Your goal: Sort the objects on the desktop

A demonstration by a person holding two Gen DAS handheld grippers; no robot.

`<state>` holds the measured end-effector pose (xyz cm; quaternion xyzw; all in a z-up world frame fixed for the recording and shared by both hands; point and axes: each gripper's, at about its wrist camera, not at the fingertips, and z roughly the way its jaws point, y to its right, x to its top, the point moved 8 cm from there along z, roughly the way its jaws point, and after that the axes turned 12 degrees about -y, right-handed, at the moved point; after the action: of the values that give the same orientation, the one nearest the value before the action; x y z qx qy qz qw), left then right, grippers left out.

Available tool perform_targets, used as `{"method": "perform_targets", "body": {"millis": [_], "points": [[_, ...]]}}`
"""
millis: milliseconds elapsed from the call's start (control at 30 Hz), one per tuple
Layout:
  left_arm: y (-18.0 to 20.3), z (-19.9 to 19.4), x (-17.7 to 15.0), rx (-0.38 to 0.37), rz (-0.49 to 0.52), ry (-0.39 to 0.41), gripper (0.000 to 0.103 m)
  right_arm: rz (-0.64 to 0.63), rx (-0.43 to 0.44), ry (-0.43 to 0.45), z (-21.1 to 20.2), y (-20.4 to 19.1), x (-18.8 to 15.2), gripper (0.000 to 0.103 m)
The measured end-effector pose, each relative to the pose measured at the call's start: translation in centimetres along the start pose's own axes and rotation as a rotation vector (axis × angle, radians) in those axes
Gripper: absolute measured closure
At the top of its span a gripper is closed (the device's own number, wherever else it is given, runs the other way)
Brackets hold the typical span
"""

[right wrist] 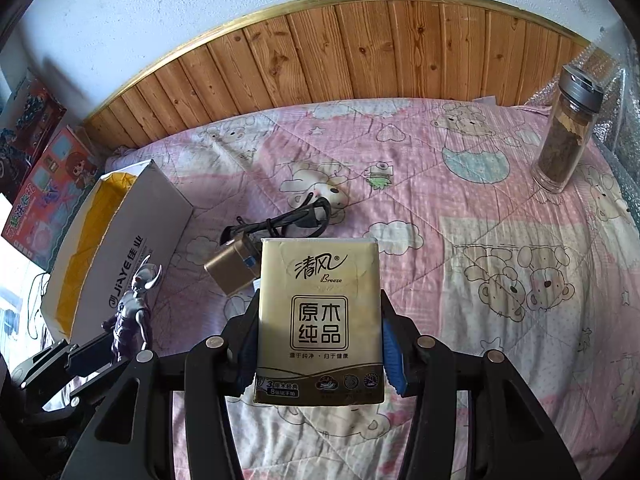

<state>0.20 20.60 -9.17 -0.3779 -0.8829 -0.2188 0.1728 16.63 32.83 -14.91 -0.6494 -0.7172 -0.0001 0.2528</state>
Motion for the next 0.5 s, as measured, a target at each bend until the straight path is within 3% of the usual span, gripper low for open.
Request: {"method": "perform_targets", "body": {"millis": [500], "points": [[-3.1,-4.9,0.3,0.007,-0.044,0.073,0.066,-0.039,0.031,0.048,-1.8,-6.4,-0.8,0.051]]}}
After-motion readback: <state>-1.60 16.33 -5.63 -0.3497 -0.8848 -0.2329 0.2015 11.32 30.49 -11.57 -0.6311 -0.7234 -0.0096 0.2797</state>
